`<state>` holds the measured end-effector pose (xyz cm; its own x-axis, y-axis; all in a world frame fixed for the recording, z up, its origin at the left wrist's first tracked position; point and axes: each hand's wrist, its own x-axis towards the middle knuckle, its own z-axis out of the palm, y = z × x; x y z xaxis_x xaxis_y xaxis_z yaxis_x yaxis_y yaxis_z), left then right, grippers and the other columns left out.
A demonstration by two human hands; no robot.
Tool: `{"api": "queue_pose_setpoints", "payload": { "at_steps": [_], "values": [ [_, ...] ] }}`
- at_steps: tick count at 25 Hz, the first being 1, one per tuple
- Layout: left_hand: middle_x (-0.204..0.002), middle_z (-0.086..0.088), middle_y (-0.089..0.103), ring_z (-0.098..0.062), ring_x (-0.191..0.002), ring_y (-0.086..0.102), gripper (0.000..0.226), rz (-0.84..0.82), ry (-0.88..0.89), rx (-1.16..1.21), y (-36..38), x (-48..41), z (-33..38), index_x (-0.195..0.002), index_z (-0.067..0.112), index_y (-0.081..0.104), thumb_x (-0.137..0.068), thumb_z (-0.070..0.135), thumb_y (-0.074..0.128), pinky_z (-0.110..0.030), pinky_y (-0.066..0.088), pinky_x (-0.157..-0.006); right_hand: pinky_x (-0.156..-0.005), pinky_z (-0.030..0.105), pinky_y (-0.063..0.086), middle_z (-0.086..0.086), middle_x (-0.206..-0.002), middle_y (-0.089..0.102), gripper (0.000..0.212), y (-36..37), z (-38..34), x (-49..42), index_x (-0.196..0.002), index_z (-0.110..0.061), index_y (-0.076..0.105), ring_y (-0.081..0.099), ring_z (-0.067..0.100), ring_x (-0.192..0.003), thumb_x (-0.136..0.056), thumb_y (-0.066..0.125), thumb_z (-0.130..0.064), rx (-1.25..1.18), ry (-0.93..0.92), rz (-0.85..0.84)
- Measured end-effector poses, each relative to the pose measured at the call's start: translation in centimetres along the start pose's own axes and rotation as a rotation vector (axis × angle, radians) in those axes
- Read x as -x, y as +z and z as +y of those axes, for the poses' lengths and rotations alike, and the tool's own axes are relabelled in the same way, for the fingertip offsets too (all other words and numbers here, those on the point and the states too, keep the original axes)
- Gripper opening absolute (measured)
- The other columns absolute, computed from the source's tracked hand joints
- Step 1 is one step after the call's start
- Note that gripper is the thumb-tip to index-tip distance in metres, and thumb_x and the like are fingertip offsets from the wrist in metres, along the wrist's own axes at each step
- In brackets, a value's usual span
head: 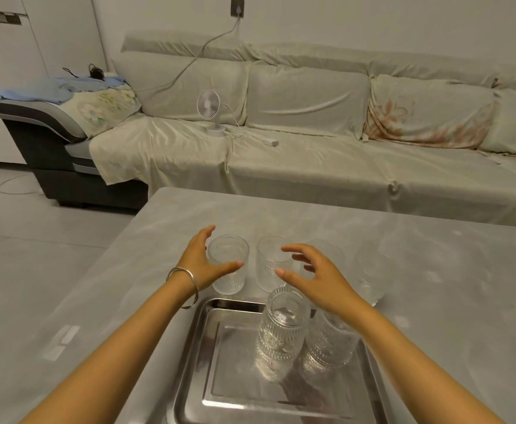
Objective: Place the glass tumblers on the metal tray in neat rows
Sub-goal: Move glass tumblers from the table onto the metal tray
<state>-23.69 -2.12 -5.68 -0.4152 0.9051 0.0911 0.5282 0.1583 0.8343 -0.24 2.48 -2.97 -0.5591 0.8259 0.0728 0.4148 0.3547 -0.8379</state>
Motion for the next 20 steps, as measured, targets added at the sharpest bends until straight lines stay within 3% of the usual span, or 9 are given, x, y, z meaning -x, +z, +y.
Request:
{"api": "queue_pose_setpoints", "payload": {
  "at_steps": [6, 12, 15, 18, 20],
  "values": [
    [-0.139, -0.006, 0.044, -0.028, -0.123, 0.046, 0.091, -0.071, 0.050, -0.027, 1.1, -1.3, -0.6, -0.136, 0.029, 0.034, -0.059, 0.038, 0.082, -0.038, 0.043, -0.095, -0.100, 0.020, 0.037, -0.020, -0.122, 0.054, 0.037, 0.4, 1.2, 0.3, -0.115, -0.036, 0.056, 0.048, -0.004, -0.118, -0.080, 0.065, -0.044, 0.027, -0.024, 0.018],
    [-0.127, -0.003, 0.050, -0.020, -0.109, 0.051, 0.081, 0.194, 0.117, 0.283, -1.7, 1.0, 1.6, -0.129, 0.032, 0.041, -0.059, 0.030, 0.082, -0.030, 0.047, -0.085, -0.104, 0.026, 0.037, -0.013, -0.128, 0.053, 0.039, 0.6, 0.1, 0.7, -0.120, -0.033, 0.054, 0.048, 0.005, -0.121, -0.082, 0.065, -0.038, -0.020, -0.016, 0.031],
    [-0.125, 0.003, 0.049, -0.008, -0.105, 0.054, 0.081, 0.168, 0.133, 0.496, -4.6, 3.1, 3.5, -0.130, 0.040, 0.038, -0.058, 0.044, 0.074, -0.021, 0.049, -0.076, -0.099, 0.023, 0.044, -0.006, -0.132, 0.055, 0.055, 1.2, -2.1, 0.8, -0.127, -0.031, 0.049, 0.053, 0.009, -0.120, -0.076, 0.065, -0.045, -0.206, 0.018, 0.038],
    [-0.132, -0.002, 0.049, -0.018, -0.115, 0.054, 0.074, 0.012, 0.087, 0.736, -5.7, 5.3, 4.7, -0.126, 0.051, 0.036, -0.061, 0.043, 0.070, -0.029, 0.052, -0.078, -0.093, 0.033, 0.052, 0.002, -0.137, 0.054, 0.079, 1.8, -4.4, 0.8, -0.135, -0.026, 0.046, 0.059, 0.017, -0.117, -0.067, 0.065, -0.060, -0.527, 0.106, -0.108],
    [-0.136, -0.005, 0.048, -0.024, -0.119, 0.054, 0.068, -0.088, 0.074, 0.830, -5.9, 6.7, 4.9, -0.126, 0.052, 0.037, -0.069, 0.037, 0.072, -0.034, 0.053, -0.084, -0.093, 0.043, 0.053, 0.001, -0.140, 0.052, 0.074, 2.2, -5.5, 1.0, -0.139, -0.028, 0.042, 0.059, 0.025, -0.119, -0.074, 0.066, -0.055, -0.736, 0.137, -0.226]
  ]
}}
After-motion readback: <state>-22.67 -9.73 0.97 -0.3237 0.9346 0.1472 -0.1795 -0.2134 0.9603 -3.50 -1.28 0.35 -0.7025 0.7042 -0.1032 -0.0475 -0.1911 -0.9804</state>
